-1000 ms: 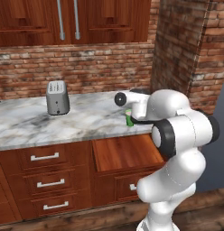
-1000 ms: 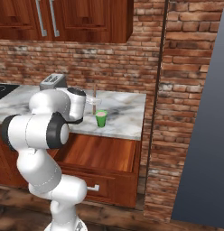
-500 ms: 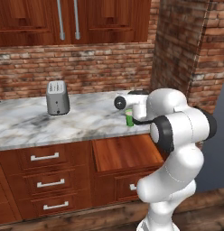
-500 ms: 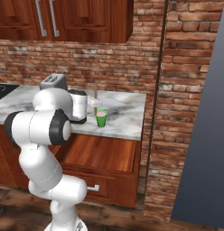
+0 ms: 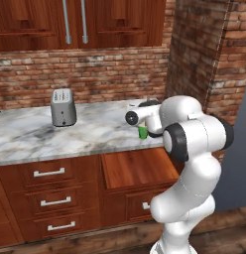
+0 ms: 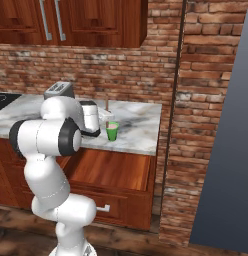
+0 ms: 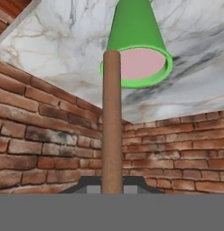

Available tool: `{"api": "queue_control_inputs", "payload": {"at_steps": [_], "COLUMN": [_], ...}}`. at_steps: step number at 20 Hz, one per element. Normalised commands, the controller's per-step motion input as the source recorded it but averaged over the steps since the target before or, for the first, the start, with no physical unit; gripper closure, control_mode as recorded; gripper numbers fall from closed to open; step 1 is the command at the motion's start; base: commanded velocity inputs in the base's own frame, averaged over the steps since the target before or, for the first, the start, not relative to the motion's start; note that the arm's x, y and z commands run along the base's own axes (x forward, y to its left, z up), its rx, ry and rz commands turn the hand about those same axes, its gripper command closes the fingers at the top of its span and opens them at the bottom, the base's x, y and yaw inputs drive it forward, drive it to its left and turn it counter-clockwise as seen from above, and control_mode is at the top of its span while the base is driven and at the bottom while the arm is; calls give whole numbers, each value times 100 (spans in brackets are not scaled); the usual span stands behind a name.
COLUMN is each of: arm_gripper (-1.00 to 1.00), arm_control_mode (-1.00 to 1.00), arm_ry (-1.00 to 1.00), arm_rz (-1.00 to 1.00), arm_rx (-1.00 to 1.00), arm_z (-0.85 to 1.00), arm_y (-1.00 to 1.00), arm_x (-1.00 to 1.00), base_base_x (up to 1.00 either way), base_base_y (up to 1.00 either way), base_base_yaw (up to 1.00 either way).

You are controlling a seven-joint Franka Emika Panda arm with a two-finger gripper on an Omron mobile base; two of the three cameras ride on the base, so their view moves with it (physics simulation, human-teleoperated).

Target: Pick up the straw from the left drawer and put it inside the smoothie cup.

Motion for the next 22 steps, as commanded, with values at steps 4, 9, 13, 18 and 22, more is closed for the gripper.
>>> {"api": "queue_control_inputs", "payload": {"at_steps": [4, 9, 13, 18, 22], "arm_gripper": [100, 100, 100, 100, 100], "arm_control_mode": [-100, -100, -100, -100, -100], "arm_ry": [-8, -9, -8, -2, -6], "arm_rz": [0, 0, 0, 0, 0], "arm_rx": [0, 0, 0, 1, 0], "arm_z": [-22, -24, -11, 1, 0], "arm_y": [0, 0, -1, -5, 0], "arm_x": [4, 6, 16, 9, 1], "base_base_x": [0, 0, 0, 0, 0], "base_base_y": [0, 0, 0, 0, 0], "base_base_yaw": [0, 0, 0, 0, 0]}}
